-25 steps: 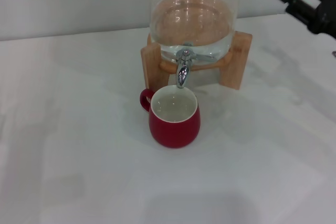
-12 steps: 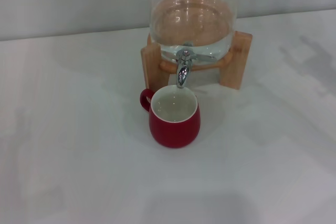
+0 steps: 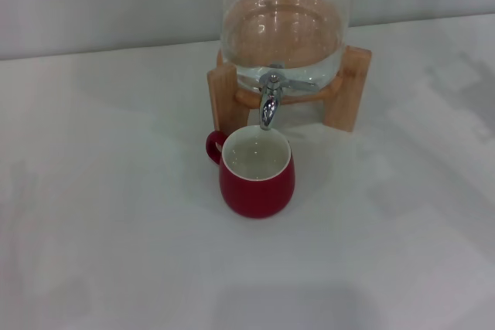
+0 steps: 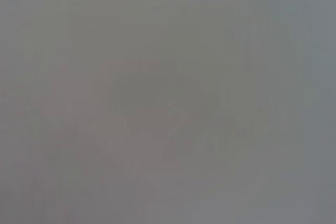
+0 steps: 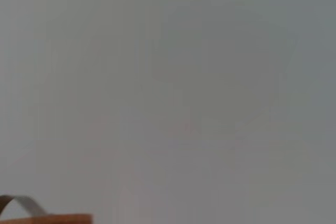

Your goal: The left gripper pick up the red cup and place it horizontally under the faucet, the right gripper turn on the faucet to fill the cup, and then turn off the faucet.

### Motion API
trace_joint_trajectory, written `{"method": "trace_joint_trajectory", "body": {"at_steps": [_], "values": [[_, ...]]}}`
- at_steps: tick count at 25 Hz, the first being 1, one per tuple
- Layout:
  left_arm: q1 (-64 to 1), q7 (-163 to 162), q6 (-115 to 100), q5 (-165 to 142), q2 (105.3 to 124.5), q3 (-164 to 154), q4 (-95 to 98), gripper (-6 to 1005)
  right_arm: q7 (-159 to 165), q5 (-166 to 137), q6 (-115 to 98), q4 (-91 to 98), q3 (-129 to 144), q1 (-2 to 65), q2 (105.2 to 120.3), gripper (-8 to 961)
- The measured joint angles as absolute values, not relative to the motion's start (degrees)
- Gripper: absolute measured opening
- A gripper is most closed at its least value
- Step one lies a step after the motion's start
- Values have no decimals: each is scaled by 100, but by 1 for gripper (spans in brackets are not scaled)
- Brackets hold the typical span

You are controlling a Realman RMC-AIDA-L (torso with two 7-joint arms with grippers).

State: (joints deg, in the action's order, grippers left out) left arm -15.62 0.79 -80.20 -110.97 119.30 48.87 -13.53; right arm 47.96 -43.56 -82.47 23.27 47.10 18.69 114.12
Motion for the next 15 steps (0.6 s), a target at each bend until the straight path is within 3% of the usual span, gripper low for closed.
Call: {"method": "trace_joint_trajectory", "body": {"at_steps": [4,15], "values": [[-1529,78,-8083,-11053,11945,4990,-1352,874,4682,-4355,-8258,2310,4463,1869,11498,813],[-1517,85,-8141,-11022,11945,5005,-1357,874,4657,-4317,-8186,2293,4509,1872,11496,813]]}}
